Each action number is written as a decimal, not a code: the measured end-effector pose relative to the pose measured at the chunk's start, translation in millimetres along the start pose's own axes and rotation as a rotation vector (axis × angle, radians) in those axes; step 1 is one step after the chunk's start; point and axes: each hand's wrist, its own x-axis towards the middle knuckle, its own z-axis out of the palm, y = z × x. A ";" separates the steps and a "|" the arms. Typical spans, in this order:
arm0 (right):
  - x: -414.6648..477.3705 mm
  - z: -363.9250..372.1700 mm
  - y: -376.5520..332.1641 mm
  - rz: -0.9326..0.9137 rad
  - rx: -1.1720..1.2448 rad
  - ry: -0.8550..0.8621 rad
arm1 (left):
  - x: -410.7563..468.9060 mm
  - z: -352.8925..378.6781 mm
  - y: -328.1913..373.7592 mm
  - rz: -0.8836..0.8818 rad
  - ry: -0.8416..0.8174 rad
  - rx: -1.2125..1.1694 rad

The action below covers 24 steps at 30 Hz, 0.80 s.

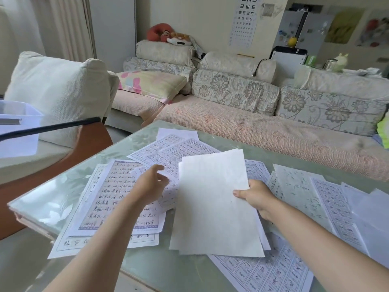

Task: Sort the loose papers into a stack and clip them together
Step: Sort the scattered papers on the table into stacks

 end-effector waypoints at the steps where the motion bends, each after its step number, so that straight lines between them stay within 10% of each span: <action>1: 2.7 -2.6 1.7 -0.002 -0.007 0.020 | 5.7 -2.9 -5.4 0.008 0.066 0.107; 10: 29.6 16.6 7.8 -0.043 -0.051 0.104 | 55.0 -12.7 -25.9 -0.082 0.212 0.558; 24: 71.4 15.4 10.6 -0.038 0.006 0.156 | 155.0 8.8 6.2 -0.220 0.060 0.594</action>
